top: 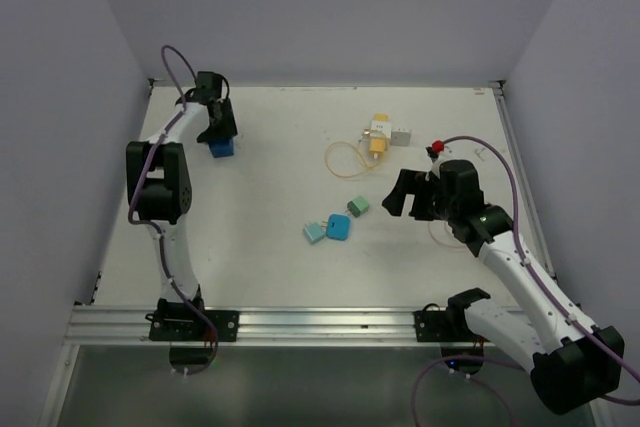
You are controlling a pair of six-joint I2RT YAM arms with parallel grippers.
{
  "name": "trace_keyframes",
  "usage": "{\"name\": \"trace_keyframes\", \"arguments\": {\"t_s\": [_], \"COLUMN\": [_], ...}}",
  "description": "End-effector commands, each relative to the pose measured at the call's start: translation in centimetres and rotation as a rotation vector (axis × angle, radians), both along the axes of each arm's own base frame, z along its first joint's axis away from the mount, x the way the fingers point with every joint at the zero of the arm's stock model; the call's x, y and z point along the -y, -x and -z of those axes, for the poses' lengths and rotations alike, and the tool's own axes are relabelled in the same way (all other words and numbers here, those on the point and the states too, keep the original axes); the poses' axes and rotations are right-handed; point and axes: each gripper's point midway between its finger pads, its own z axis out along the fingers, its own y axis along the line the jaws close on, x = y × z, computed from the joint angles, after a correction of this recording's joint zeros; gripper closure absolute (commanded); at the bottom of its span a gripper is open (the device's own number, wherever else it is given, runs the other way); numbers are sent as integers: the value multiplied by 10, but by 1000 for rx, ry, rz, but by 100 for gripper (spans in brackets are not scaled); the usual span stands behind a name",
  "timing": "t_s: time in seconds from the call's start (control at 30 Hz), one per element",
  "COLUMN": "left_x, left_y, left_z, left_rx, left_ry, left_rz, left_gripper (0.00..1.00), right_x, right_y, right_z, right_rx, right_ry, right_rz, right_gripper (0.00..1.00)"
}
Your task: Pull the plug off the socket
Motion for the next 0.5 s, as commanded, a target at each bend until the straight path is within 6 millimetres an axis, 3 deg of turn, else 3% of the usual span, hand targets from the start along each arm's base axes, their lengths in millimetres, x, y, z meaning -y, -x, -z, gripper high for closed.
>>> {"name": "trace_keyframes", "arguments": {"t_s": [0.0,0.07,0.27,0.3,0.43,0.47], "left_x": [-14,-18,-20,-19,-18,-18], "left_y": [-19,-25,-24,-24,-21,-21], "left_z": [-10,-4,1,-2,-19,-32], "left_rx": [0,-24,-51,-47,-20,6], "left_ry": [-13,-38,-48,-46,-37,-36], "left_rz": [-47,-52,-46,-45,-38,-38], "left_gripper": [84,77,45,35,13,5], "right_x": [6,6,1,0,-1,-1], "right_y": [0,0,-6,-8,-15,-16], "right_z": [-5,-2,-6,-7,-17,-18], "right_rx": [12,3,3,5,19,17], "right_ry": [22,24,5,5,4,5], "right_rz": [20,21,18,17,22,25], "right_gripper": [6,6,6,6,6,6]}}
